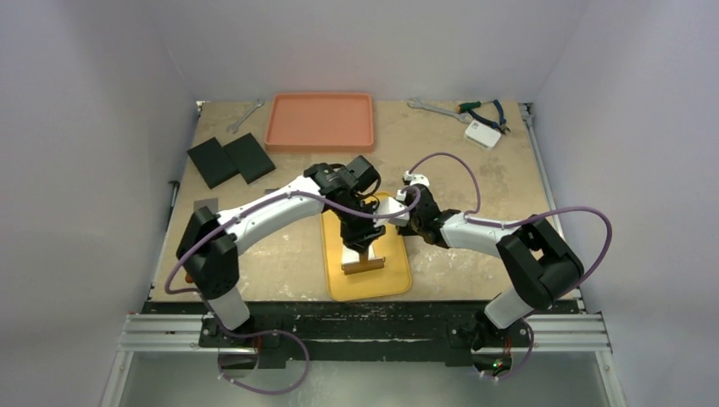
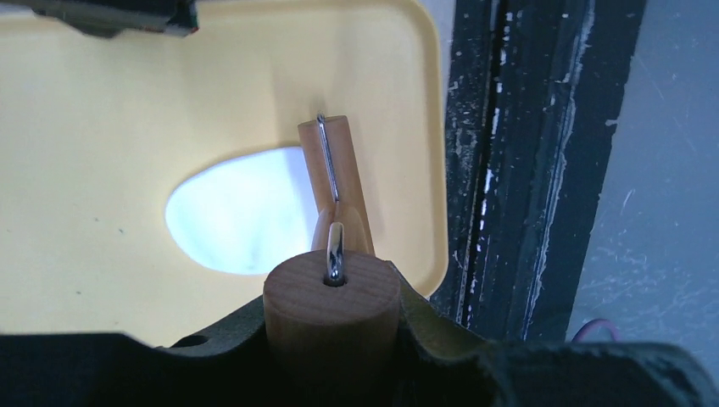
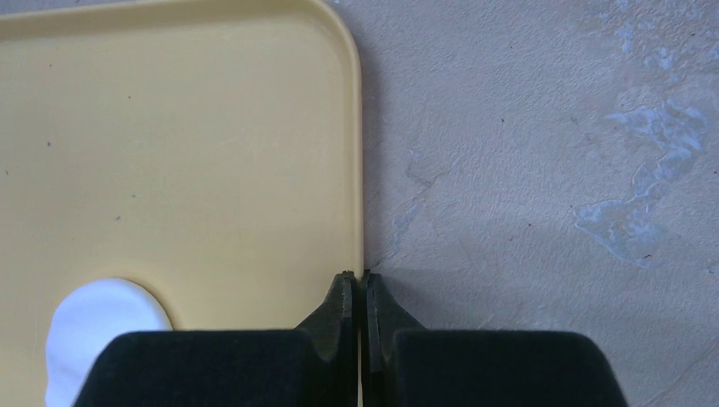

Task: Roll out the dumpling wrappers from the dough
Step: Flatten out the dough on the work surface.

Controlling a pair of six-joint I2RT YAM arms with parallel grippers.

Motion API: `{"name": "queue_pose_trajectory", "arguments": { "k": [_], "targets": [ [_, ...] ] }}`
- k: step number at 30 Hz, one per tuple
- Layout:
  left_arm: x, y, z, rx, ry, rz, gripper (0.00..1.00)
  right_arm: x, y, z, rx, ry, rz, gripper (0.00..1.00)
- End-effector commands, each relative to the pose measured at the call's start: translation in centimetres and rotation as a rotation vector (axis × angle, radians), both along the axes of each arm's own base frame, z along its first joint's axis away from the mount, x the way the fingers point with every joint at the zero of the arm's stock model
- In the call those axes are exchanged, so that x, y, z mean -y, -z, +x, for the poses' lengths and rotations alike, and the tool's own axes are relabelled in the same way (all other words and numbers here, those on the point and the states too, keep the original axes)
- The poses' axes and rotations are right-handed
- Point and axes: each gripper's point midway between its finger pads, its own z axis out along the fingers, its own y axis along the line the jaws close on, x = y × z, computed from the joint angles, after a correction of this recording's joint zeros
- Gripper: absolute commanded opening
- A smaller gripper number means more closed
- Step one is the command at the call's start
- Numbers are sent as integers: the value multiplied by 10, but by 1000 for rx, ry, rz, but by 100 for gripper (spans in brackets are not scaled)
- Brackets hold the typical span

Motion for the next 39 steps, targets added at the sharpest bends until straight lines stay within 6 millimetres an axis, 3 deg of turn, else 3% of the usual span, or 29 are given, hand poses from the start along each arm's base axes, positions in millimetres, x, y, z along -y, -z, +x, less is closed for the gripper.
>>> {"name": "queue_pose_trajectory", "arguments": {
  "k": [1, 6, 12, 18, 28, 35, 39],
  "targets": [
    [3, 13, 29, -54, -170, 0, 0, 6, 6, -1, -10, 4, -42, 0],
    [-6, 28, 72, -33, -313, 3, 0, 6, 5, -1, -6, 6, -39, 0],
    [-27, 59, 99, 45, -387, 88, 0, 6, 6, -1, -9, 7, -42, 0],
    [-56, 70, 135, 126, -476, 122, 0, 7, 5, 0, -4, 9, -40, 0],
    [-76, 64, 159, 153, -534, 101, 0, 7, 5, -1, -6, 8, -41, 0],
    [-80, 55, 168, 157, -571, 63, 0, 6, 6, -1, -8, 6, -41, 0],
    [-88, 64, 171, 157, -579, 87, 0, 7, 5, -1, -7, 7, -40, 0]
  ]
}}
